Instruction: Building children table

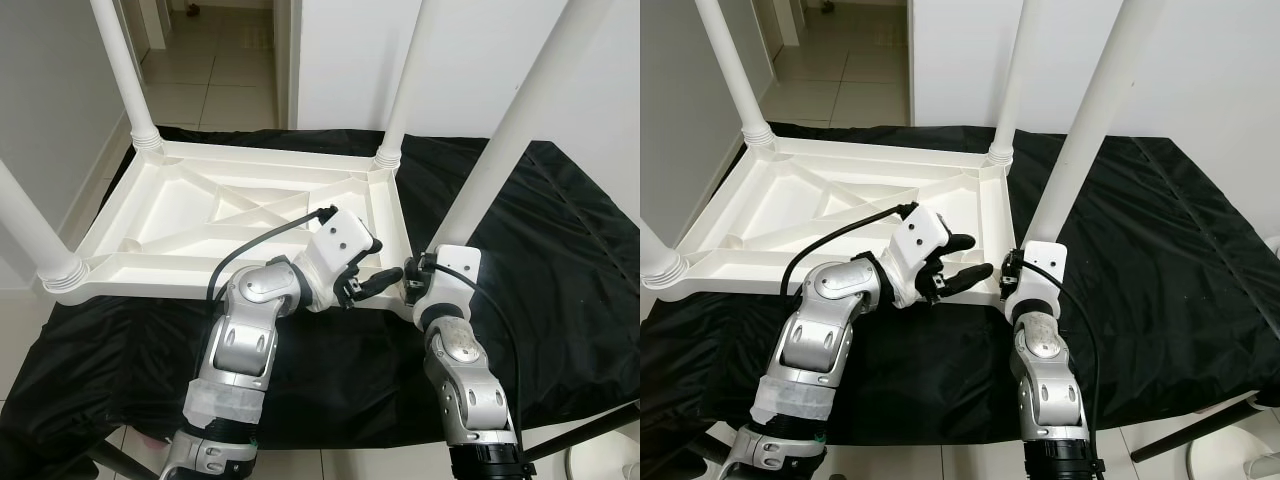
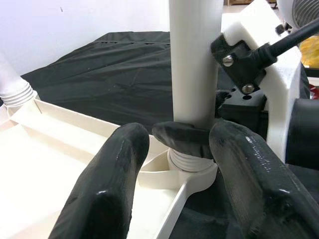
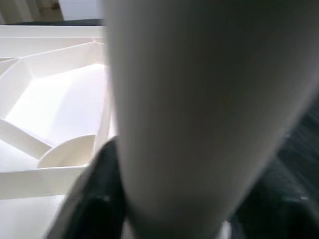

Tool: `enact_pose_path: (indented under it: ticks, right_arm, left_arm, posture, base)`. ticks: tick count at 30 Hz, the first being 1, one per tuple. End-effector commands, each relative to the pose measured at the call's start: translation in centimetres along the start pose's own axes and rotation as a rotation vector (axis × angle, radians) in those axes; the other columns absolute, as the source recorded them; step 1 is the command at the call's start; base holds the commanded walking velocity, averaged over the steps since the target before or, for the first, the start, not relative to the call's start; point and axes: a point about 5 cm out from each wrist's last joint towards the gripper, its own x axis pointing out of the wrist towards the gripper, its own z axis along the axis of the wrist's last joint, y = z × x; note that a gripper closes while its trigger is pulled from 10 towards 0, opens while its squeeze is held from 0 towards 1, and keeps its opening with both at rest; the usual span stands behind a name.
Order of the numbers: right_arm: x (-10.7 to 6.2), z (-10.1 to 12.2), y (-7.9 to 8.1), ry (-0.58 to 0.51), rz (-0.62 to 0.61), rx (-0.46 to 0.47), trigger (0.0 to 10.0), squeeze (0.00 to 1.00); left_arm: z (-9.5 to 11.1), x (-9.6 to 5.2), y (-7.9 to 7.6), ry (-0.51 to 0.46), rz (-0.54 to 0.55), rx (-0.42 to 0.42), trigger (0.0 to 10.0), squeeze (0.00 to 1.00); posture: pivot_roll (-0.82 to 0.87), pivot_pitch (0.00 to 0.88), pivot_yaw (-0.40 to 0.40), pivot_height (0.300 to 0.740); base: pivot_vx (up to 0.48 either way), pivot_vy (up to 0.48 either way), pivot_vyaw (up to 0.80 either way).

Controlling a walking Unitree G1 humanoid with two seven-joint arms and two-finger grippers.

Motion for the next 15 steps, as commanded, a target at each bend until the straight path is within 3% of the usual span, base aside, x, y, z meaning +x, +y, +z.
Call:
enact_pose_path:
  ticks: [1,8,9,10,11,15]
  right_arm:
    - [-0.4,-0.6,-0.2,0.034,-0.032,0.027,10.0,1.0]
    - [-0.1,0.0,-0.7,0.0,0.019,0.044,10.0,1.0]
    - [0.0,0.0,-0.8,-0.001,0.058,0.05,10.0,0.93]
    - [0.1,0.1,-0.9,-0.001,0.083,0.053,10.0,0.93]
    - [0.3,0.1,-1.2,-0.008,0.113,0.052,10.0,0.0]
    - [0.8,0.3,-1.9,-0.025,0.203,0.041,10.0,0.0]
  left_arm:
    - [0.0,0.1,1.2,0.006,0.246,-0.001,10.0,0.0]
    - [0.0,0.0,1.2,0.007,0.247,-0.001,10.0,0.0]
    - [0.0,0.1,1.2,0.007,0.248,-0.001,10.0,0.0]
    - [0.0,0.1,1.2,0.007,0.248,-0.001,10.0,0.0]
    - [0.0,0.1,1.3,0.007,0.25,-0.001,10.0,0.0]
    - [0.1,0.1,1.3,0.004,0.251,-0.001,10.0,0.0]
  posture:
    - [-0.03,0.0,-0.036,0.74]
    - [-0.02,0.0,-0.038,0.74]
    - [-0.02,0.0,-0.038,0.74]
    - [-0.02,0.0,-0.038,0.74]
    - [-0.02,0.0,-0.04,0.74]
    - [-0.03,0.0,-0.04,0.74]
  base:
    - [0.0,0.0,0.0]
    - [0.0,0.0,0.0]
    - [0.0,0.0,0.0]
    - [0.0,0.0,0.0]
    - [0.0,0.0,0.0]
    - [0.0,0.0,0.0]
